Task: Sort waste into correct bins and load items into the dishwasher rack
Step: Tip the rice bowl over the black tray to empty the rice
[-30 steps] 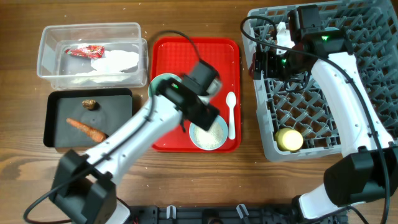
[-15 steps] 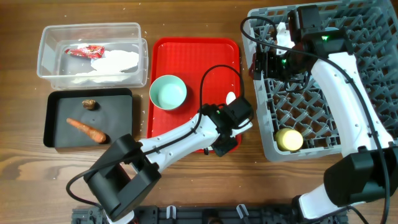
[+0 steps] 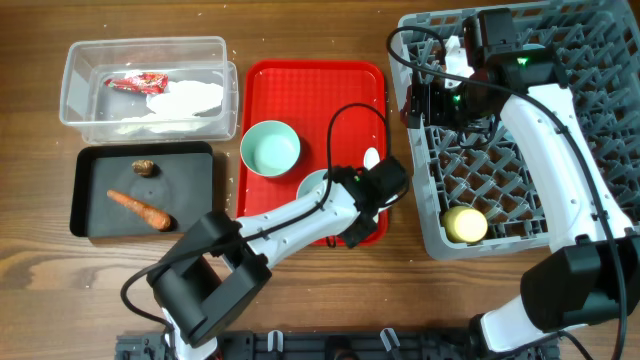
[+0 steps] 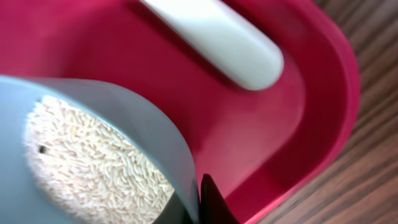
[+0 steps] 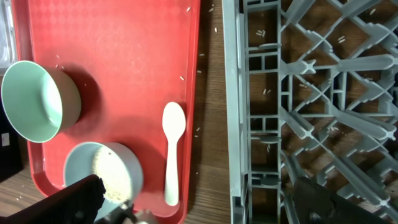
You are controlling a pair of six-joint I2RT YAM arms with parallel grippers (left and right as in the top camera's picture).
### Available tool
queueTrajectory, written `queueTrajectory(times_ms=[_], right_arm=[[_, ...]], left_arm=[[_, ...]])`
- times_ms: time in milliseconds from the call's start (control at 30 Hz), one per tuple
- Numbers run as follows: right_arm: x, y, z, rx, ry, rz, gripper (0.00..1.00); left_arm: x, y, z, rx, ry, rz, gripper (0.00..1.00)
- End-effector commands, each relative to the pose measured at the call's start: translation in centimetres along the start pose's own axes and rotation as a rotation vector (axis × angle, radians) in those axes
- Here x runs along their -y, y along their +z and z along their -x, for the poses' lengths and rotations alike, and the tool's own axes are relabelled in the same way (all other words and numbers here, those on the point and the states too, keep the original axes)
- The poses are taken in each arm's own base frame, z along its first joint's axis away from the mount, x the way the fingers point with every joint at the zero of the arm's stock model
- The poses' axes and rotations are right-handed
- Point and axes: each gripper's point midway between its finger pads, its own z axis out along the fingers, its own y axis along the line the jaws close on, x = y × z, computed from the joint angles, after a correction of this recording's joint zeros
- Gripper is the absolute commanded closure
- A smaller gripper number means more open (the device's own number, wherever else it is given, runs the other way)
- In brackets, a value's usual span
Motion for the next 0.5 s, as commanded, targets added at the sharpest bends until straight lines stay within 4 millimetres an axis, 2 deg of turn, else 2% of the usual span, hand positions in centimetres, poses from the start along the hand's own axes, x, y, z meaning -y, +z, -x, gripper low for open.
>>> queueTrajectory(times_ms=[0,67,100,167,233,300,333,400,467], right_arm=[[0.2,-0.3,0.0,0.01,0.001,-0.016,0.0],[0.2,-0.3,0.1,0.013,0.0,-0.015,0.0],[0.2,-0.3,0.1,0.014,0.0,-0.015,0.0],[0.2,-0.3,0.1,0.013,-0.001,-0.016,0.0],[0.4,-0.3,0.1,0.015,-0.001,-0.027,0.0],[0.5,-0.3,0.2,0.017,0.0,-0.034,0.0],[0.5,-0.3,0.2,0.017,0.0,-0.034,0.0],[0.5,-0.3,0.2,0.016,0.0,-0.033,0.0],[0.5,-0.3,0.2,0.016,0.0,-0.033,0.0]], left_arm=[[-4.6,-4.3,2.1,0.075,-0.271,0.079,0.96],[-6.8,-7.3,2.9,0.136,-0.4,0.011,0.96],[-8.2,-9.5,3.3,0.196,-0.466,-0.072,0.96],[-10.9,-11.9,2.7,0.267,-0.561,-0.153,0.96],[-15.4,-13.9,0.4,0.324,-0.715,-0.222,0.96],[-19.6,-14.2,-2.5,0.343,-0.865,-0.273,0.96],[-22.4,-14.0,-5.1,0.347,-0.964,-0.299,0.96],[-25.8,-13.2,-9.6,0.351,-1.082,-0.352,0.96],[-27.6,-12.7,-12.5,0.41,-1.148,-0.456,0.96]])
